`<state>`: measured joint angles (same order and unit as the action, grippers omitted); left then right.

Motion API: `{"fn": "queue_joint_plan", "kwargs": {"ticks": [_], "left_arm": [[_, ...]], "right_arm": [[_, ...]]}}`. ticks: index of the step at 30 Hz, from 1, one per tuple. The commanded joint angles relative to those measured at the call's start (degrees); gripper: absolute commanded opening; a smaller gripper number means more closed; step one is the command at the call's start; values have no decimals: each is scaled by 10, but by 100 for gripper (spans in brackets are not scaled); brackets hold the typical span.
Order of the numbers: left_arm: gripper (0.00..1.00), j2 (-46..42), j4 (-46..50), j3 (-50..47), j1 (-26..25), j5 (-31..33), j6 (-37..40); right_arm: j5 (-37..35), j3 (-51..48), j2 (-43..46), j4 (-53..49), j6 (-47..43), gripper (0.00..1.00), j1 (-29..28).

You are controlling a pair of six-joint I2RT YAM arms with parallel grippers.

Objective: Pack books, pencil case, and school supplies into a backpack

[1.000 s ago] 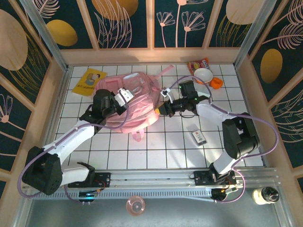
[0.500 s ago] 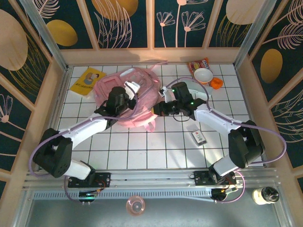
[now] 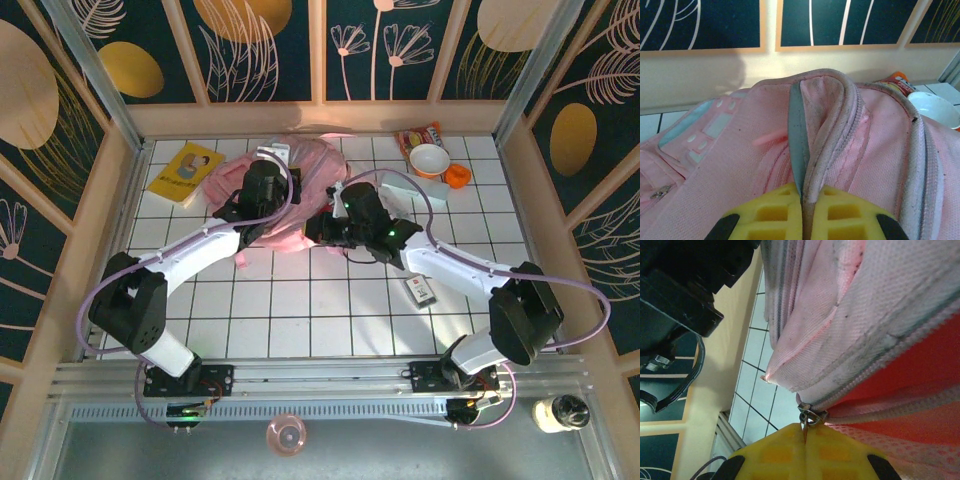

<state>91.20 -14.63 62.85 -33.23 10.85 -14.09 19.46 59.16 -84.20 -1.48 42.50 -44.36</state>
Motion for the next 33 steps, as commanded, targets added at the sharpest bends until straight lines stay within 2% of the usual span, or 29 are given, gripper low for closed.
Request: {"fn": "queue_joint_plan", "kwargs": {"ticks": [1, 3, 7, 10, 14, 19, 21, 24, 28, 29, 31, 32, 33], "left_arm": [[0, -36, -105, 16, -4, -23, 22], [0, -51, -105, -1, -2, -43, 64], [0, -75, -82, -17, 26, -129, 105], [0, -86, -73, -20, 55, -231, 128], [0, -95, -59, -19, 68, -290, 165], [0, -91, -17, -6, 72, -349, 206], [0, -91, -5, -4, 72, -362, 220], [0, -96, 0, -10, 74, -391, 239], [0, -92, -1, -11, 76, -414, 245], [0, -90, -2, -9, 76, -415, 244], [0, -87, -9, -6, 76, -388, 225], [3, -87, -11, -5, 76, -370, 209], [13, -90, -10, -5, 76, -353, 195]], "right_arm": [[7, 0, 12, 21, 11, 17, -2], [7, -7, 38, 12, 0, 37, 14], [32, -51, 104, 9, 19, 62, 80], [55, -86, 137, 7, 50, 68, 127], [83, -110, 135, 35, 89, 71, 165], [142, -127, 101, 207, 141, 78, 160], [152, -118, 83, 245, 142, 78, 153], [146, -91, 54, 232, 131, 78, 143], [114, -99, 20, 247, 174, 73, 128], [105, -105, 15, 267, 189, 69, 116], [78, -113, 11, 312, 215, 39, 96], [56, -114, 14, 315, 217, 31, 89], [27, -113, 20, 314, 220, 23, 80]]}}
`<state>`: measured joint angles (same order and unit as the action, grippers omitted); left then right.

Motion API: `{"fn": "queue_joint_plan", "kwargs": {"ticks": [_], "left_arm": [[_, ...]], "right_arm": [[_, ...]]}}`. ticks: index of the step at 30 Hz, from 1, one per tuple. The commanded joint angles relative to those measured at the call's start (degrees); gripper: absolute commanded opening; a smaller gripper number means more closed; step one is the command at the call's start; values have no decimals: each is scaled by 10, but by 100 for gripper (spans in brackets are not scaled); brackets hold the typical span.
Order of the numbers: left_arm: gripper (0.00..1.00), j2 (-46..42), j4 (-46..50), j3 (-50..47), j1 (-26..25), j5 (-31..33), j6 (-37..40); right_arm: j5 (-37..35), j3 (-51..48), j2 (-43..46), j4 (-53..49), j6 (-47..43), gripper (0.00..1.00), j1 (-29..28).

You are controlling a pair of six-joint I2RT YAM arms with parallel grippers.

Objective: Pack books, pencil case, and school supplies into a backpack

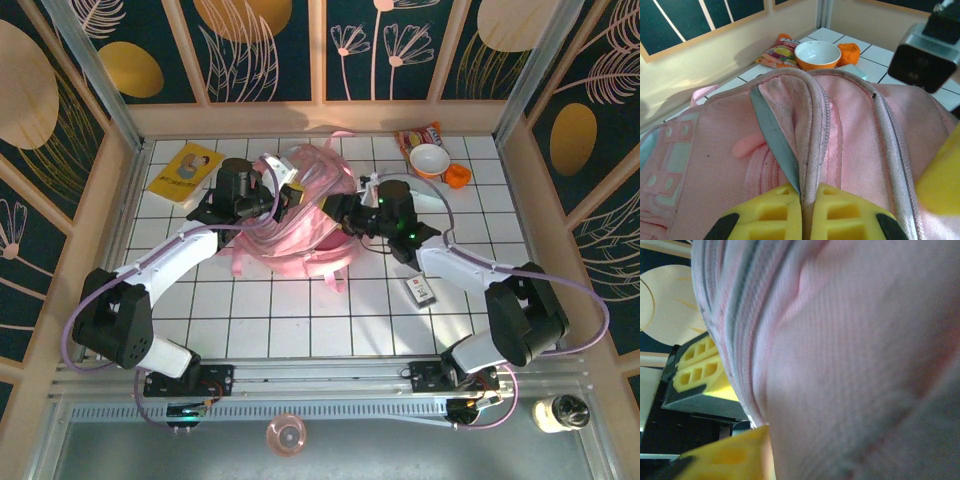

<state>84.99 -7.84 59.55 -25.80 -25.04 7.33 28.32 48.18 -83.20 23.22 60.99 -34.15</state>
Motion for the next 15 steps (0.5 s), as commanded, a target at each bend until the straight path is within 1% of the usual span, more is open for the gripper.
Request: {"fn": "queue_joint_plan", "kwargs": {"ticks": [1, 3, 4, 5, 6, 7, 9, 12, 15], "left_arm": [[20, -35, -75, 24, 1, 21, -32], [30, -59, -59, 12, 1, 41, -59], [33, -76, -44, 3, 1, 49, -68], [35, -93, -31, -7, 1, 60, -81], [41, -116, -16, -21, 0, 69, -96], [43, -139, 0, -34, -2, 75, -107], [43, -187, 33, -74, -16, 109, -119], [43, -251, 95, -111, -48, 157, -127], [42, -291, 130, -149, -78, 156, -174]], "right_arm": [[-88, -4, 16, 67, 38, 18, -29], [-133, -5, 24, 77, 42, 6, -41], [-153, -3, 26, 78, 45, 2, -46], [-166, -3, 27, 88, 48, 0, -50], [-178, -3, 26, 106, 49, 0, -55], [-193, -3, 24, 122, 53, 0, -62], [-208, -2, 15, 154, 58, 0, -72], [-228, 8, -1, 163, 66, 0, -81], [-244, 18, -11, 165, 63, 0, -90]]}}
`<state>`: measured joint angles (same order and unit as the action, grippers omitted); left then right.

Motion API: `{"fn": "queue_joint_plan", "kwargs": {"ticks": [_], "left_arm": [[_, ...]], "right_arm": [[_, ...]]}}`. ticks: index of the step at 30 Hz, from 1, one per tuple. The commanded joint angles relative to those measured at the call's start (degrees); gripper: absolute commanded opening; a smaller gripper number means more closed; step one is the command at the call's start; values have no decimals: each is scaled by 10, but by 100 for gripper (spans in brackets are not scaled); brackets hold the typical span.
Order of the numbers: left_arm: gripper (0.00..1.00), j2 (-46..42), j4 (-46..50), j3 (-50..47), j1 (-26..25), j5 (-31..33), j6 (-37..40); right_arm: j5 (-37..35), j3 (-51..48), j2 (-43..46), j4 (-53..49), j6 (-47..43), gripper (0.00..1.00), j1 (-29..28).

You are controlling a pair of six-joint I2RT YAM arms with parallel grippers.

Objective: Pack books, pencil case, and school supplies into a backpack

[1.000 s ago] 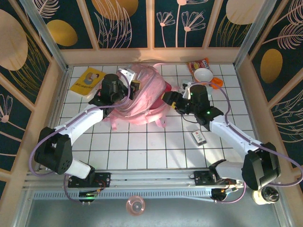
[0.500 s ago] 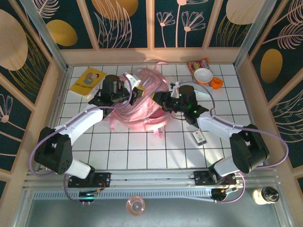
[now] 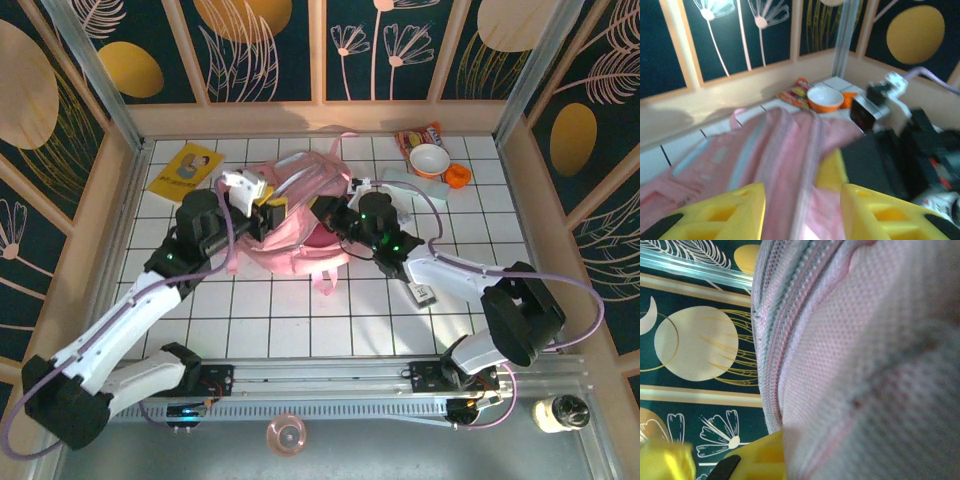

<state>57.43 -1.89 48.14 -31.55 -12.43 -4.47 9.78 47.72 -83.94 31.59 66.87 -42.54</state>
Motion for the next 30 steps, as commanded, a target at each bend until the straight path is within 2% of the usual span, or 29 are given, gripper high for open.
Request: {"fn": "queue_joint_plan", "kwargs": {"ticks": [1, 6, 9, 11, 14, 20, 24, 30], "left_arm": [[42, -24, 71, -50, -32, 25, -75], [42, -27, 57, -97, -77, 29, -156], [43, -9, 56, -103, -97, 52, -167], [45, -1, 56, -108, -97, 89, -166], [49, 18, 38, -106, -97, 106, -150], [47, 82, 21, -100, -97, 172, -197], [46, 120, 53, -93, -97, 221, -208], [47, 113, 64, -155, -97, 261, -221]], "right_arm": [[-64, 27, -5, 81, 2, 0, -10], [-71, 55, -17, 59, -13, 0, -26], [-65, 63, -25, 55, -16, 0, -32], [-60, 63, -25, 53, -16, 0, -32], [-59, 65, -21, 44, -15, 0, -32], [-51, 76, -16, 39, -19, 0, -41], [-57, 81, 0, 19, -31, 0, -43], [-27, 97, 30, 24, -38, 0, -3]]}}
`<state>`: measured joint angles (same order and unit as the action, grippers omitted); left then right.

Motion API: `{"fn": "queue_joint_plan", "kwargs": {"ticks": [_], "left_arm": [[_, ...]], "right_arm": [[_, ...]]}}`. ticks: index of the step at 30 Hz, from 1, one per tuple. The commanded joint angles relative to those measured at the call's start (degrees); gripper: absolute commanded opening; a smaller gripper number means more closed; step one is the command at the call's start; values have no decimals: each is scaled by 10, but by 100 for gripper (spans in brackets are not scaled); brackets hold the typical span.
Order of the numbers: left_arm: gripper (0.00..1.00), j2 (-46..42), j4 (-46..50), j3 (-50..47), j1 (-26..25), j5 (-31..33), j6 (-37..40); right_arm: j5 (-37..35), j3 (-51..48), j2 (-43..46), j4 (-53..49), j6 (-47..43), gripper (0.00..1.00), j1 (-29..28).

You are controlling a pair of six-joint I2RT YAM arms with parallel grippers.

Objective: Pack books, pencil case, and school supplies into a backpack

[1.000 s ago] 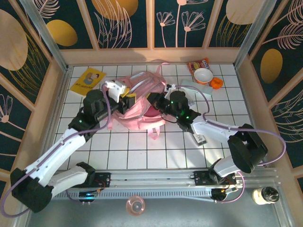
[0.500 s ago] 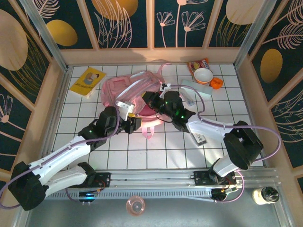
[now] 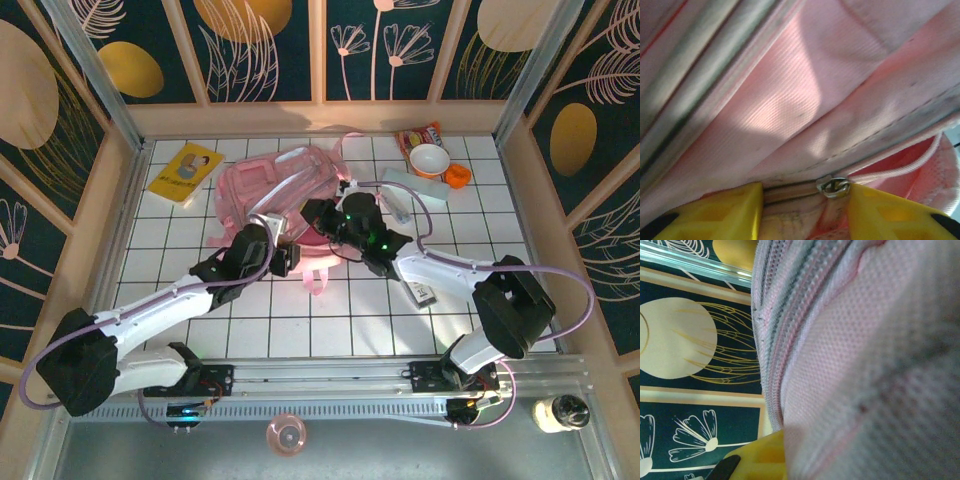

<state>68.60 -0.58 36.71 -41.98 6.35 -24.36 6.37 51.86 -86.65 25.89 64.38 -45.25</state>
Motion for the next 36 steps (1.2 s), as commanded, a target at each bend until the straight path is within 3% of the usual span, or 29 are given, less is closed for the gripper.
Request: {"fn": "queue_joint_plan", "kwargs": {"ticks": [1, 9, 11, 13, 15, 18, 23, 26, 29, 31, 36], "left_arm": [[47, -2, 53, -49, 7, 81, -24], [47, -21, 31, -89, 7, 97, -27], [40, -30, 7, -96, 7, 86, -22], [23, -45, -15, -100, 7, 87, -13], [13, -67, -41, -103, 7, 71, 2], [6, -101, -60, -109, 7, 36, 24], [7, -137, -82, -133, 8, -17, 24], [2, -138, -108, -145, 8, -38, 11], [0, -126, -142, -144, 8, -94, 6], [0, -119, -161, -141, 8, -124, 3], [0, -115, -210, -144, 8, -164, -8]], "right_arm": [[20, 61, 59, 84, -11, 0, 33], [84, 108, 57, 94, 0, 0, 75], [95, 113, 50, 92, 4, 0, 74], [109, 113, 41, 95, 15, 0, 74], [120, 112, 34, 84, 14, 0, 75], [135, 121, 24, 40, -4, 0, 80], [167, 123, 8, 0, -20, 0, 87], [177, 107, 3, 12, -5, 8, 77], [175, 96, 3, 14, -5, 27, 70], [177, 90, -1, 9, -6, 34, 62], [155, 49, -2, -6, 1, 41, 36]]}}
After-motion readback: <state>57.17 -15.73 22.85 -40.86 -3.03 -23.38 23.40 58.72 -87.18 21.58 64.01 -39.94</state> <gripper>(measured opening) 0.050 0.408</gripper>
